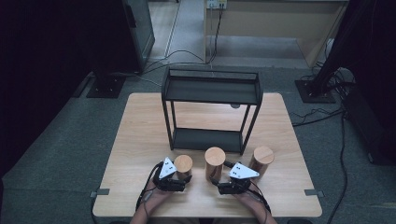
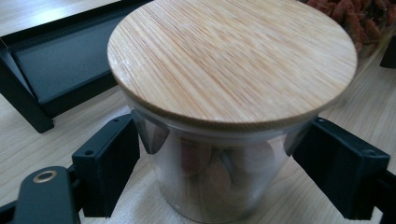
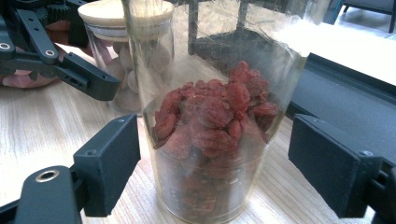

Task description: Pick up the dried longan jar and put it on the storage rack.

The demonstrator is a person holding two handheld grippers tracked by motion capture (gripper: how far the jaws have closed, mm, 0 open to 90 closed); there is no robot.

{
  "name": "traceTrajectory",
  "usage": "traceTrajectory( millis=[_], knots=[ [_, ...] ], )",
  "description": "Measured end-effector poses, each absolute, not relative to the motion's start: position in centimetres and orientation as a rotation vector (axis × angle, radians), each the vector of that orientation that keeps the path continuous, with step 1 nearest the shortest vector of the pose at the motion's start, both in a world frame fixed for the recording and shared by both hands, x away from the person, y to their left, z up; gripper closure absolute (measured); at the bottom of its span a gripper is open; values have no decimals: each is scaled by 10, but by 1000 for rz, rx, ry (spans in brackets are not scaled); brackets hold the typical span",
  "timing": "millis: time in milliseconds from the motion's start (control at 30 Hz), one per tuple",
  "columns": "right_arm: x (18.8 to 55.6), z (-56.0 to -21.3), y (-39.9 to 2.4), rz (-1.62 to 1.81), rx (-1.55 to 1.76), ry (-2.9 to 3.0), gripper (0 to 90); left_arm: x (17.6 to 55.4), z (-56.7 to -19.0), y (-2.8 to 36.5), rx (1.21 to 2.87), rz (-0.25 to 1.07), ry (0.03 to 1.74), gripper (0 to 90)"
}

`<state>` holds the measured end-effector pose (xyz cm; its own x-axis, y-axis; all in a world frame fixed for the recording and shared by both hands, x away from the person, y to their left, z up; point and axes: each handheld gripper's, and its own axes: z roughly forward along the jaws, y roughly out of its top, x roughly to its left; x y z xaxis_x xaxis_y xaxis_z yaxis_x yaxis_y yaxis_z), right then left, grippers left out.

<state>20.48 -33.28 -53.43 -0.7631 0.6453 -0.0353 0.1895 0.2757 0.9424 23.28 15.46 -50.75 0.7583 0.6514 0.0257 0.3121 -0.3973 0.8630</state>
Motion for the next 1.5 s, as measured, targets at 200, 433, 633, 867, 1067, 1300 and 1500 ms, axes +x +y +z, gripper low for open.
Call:
traceTrajectory(
  millis=[200, 433, 633, 867, 1067, 1300, 1500],
  knots=[
    [204, -535, -333, 1491, 753, 2135, 165, 233, -507, 154, 2009, 454, 725, 150],
    [203, -535, -332, 1485, 754, 2129, 165, 234, -507, 153, 2011, 449, 732, 150],
    [202, -534, -330, 1475, 751, 2132, 165, 234, -507, 153, 2012, 449, 736, 150],
    [201, -533, -329, 1464, 756, 2128, 165, 234, -505, 151, 2023, 455, 740, 150],
    [201, -534, -328, 1461, 758, 2125, 165, 236, -504, 149, 2031, 445, 755, 150],
    [200, -533, -328, 1458, 762, 2122, 165, 237, -504, 148, 2032, 441, 759, 151],
    [200, -533, -327, 1457, 763, 2121, 165, 238, -504, 148, 2023, 438, 770, 151]
  ],
)
